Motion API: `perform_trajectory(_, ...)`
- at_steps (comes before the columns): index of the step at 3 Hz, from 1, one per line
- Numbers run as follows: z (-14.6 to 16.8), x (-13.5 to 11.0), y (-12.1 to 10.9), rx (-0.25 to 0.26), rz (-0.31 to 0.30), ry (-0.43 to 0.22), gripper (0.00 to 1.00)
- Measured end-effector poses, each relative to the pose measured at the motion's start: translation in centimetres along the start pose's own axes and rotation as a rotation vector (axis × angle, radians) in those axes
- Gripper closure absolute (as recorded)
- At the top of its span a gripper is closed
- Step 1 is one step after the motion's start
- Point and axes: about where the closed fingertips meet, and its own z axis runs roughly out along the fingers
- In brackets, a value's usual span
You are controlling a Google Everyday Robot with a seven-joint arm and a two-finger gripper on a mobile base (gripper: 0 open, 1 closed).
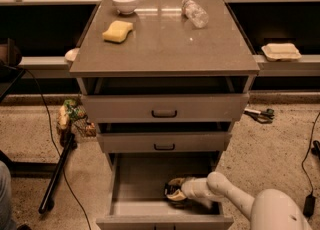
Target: Pick rxbar chocolate from bottom drawer and place on counter
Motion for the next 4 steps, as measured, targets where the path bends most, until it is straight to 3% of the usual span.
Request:
perform_trajectory(1, -3.0, -3.7, -0.1, -0.002, -0.071, -0.103, 1.0)
perform_trajectory(2, -5.5, -6.8, 0.3, -0.042, -0.121, -0.185, 1.0)
perform_trajectory(3, -5.5, -6.8, 0.3, -0.042, -0.121, -0.186, 1.0)
perform_trajectory(4, -6.7, -9.3, 0.8, -0.067, -0.152, -0.166, 1.0)
